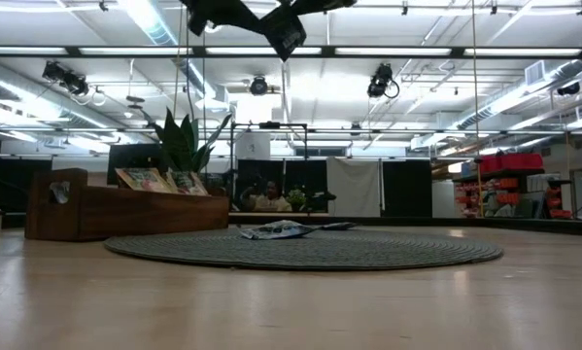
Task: Pick & Place Tea
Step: Put the purple tea bag into the bottom section of the wooden organizer
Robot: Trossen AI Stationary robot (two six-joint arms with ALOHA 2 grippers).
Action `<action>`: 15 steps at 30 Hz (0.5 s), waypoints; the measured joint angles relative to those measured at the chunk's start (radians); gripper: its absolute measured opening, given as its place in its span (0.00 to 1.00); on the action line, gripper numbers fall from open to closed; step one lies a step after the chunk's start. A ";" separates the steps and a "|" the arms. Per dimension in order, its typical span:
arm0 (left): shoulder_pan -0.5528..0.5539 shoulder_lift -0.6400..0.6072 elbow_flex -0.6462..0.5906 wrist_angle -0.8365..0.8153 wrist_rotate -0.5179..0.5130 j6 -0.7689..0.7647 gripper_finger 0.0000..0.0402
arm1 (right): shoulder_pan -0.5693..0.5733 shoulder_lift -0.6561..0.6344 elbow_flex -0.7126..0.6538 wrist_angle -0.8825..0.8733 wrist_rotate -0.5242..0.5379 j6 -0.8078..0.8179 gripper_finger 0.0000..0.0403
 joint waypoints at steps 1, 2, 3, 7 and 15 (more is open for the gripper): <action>0.001 0.013 0.000 0.014 -0.001 0.003 0.79 | 0.004 0.000 0.000 -0.001 0.001 -0.007 0.00; 0.001 0.025 0.000 0.040 -0.001 0.003 0.79 | 0.008 0.000 0.000 -0.001 0.008 -0.011 0.00; 0.001 0.033 0.000 0.045 0.000 0.003 0.79 | 0.012 0.000 0.000 -0.001 0.019 -0.017 0.00; 0.000 0.054 0.000 0.039 -0.001 0.006 0.79 | 0.023 0.000 0.000 -0.015 0.033 -0.023 0.00; 0.010 0.044 0.000 0.044 -0.038 0.033 0.72 | 0.036 0.000 0.000 -0.037 0.047 -0.024 0.00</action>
